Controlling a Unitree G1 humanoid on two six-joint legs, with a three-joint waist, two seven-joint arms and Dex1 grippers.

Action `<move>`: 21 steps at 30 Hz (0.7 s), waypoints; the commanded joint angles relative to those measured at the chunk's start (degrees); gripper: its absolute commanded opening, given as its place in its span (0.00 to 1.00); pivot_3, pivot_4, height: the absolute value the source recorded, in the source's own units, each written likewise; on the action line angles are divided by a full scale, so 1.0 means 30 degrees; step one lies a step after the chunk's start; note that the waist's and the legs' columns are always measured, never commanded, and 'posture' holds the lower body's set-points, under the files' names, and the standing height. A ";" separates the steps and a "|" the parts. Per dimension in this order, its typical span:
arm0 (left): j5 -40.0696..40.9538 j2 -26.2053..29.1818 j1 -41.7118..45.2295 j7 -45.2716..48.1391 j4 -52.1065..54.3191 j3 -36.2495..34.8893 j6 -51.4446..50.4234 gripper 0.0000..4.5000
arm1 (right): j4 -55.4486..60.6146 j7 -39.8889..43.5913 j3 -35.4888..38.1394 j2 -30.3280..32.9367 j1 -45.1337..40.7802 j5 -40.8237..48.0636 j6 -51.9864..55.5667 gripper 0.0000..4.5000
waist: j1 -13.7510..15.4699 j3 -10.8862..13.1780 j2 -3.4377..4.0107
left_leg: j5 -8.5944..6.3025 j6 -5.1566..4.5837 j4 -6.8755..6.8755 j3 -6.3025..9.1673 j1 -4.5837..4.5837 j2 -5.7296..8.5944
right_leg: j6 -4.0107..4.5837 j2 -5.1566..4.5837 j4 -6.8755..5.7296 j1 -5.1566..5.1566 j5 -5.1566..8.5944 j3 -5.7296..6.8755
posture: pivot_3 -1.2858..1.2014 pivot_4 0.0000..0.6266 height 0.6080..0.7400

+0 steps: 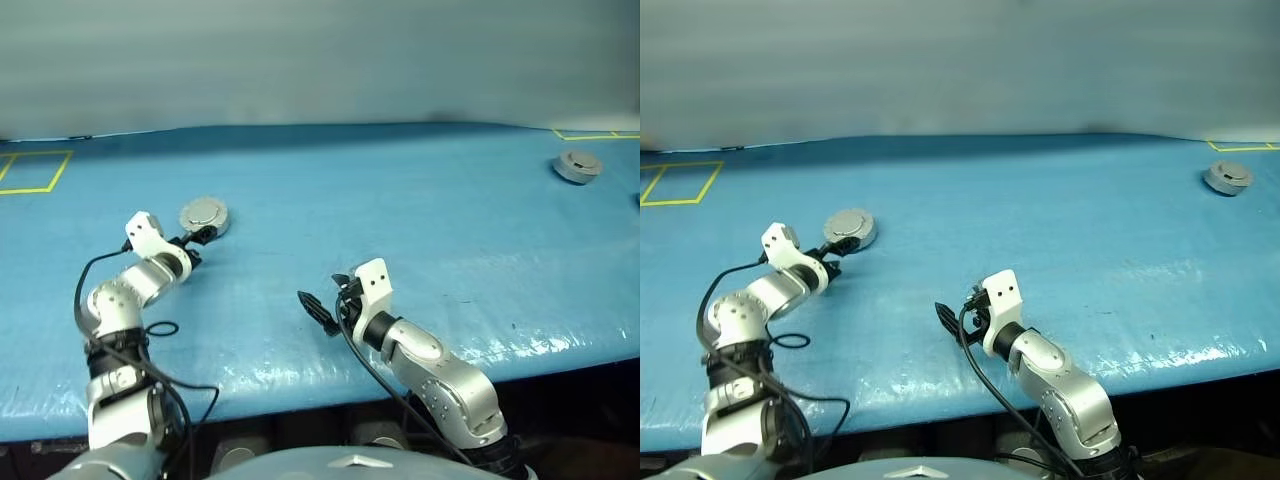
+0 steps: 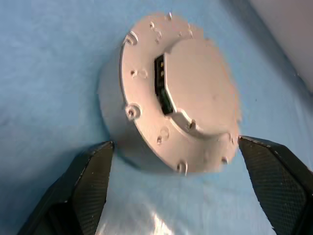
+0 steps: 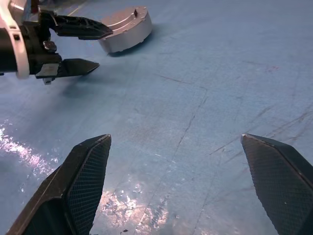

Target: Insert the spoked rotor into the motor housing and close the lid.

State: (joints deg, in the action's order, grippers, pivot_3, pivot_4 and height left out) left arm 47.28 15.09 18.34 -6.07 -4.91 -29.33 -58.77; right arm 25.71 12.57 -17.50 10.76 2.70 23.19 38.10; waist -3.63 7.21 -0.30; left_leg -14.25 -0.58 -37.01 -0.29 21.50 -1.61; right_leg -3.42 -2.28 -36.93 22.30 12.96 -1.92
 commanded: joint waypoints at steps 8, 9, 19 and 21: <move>-0.7969 0.4570 -0.9042 0.4157 1.0397 1.0219 0.6412 0.99 | 0.0362 0.1578 0.0443 0.0144 -0.0067 -0.0165 -0.1424 1.00 | 0.0410 0.0060 -0.0092 | -0.0015 -0.0013 -0.0005 -0.0051 0.0041 0.0015 | 0.0118 -0.0084 0.0037 0.0168 0.0095 -0.0091 | 0.52 0.24 1.00; -0.9262 0.4783 -0.9221 0.4317 1.0457 1.0924 0.8028 0.99 | 0.0314 0.1682 0.0449 0.0201 -0.0056 -0.0349 -0.1750 1.00 | 0.0521 0.0075 -0.0108 | -0.0015 -0.0013 -0.0006 -0.0058 0.0083 0.0018 | 0.0119 -0.0102 0.0039 0.0213 0.0095 -0.0093 | 0.52 0.24 1.00; -1.3535 0.2270 -0.9822 0.5854 0.7655 1.1734 1.9700 0.99 | -0.0125 0.1748 -0.0367 0.0466 0.0845 -0.3388 -0.5904 1.00 | 0.1006 0.0117 -0.0177 | -0.0032 -0.0089 -0.0020 -0.0090 0.0551 -0.0002 | 0.0254 -0.0082 0.0073 0.0534 0.0016 -0.0017 | 0.52 0.24 1.00; -1.3594 0.1986 -0.9796 0.6050 0.7456 1.1638 1.9945 0.99 | -0.0219 0.1880 -0.0433 0.0495 0.1198 -0.3687 -0.6399 1.00 | 0.1002 0.0135 -0.0200 | -0.0041 -0.0102 -0.0028 -0.0087 0.0555 0.0007 | 0.0234 -0.0076 0.0073 0.0522 0.0032 0.0006 | 0.52 0.24 1.00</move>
State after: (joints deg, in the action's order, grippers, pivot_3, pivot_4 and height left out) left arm 7.07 21.50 -11.10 11.52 17.03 6.15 -1.17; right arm 24.60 18.26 -18.65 12.54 6.10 13.00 21.25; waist -0.63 7.61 -0.90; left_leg -14.38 -0.91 -37.11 -0.55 23.16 -1.59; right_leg -2.74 -2.51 -36.71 23.85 13.06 -1.90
